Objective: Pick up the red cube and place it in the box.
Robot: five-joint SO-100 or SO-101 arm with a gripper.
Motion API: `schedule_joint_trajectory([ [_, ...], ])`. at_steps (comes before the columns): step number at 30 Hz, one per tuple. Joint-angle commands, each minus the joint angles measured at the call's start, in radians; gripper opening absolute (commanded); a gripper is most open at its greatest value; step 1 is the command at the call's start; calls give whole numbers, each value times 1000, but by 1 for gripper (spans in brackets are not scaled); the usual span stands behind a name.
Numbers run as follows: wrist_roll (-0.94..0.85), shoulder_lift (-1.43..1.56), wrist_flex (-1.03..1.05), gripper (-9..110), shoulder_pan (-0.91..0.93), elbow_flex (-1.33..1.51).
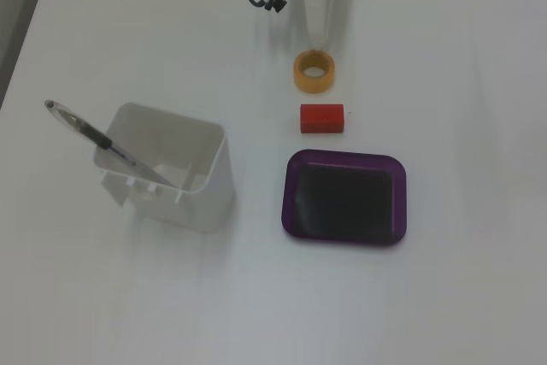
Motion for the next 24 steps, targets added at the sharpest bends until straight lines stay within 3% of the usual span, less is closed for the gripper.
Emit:
schedule_joint_trajectory([
  [1, -8, 89, 2, 1, -6, 8],
  [19, -8, 89, 15, 0, -6, -2],
  [24, -8, 75, 3, 0, 8, -190],
])
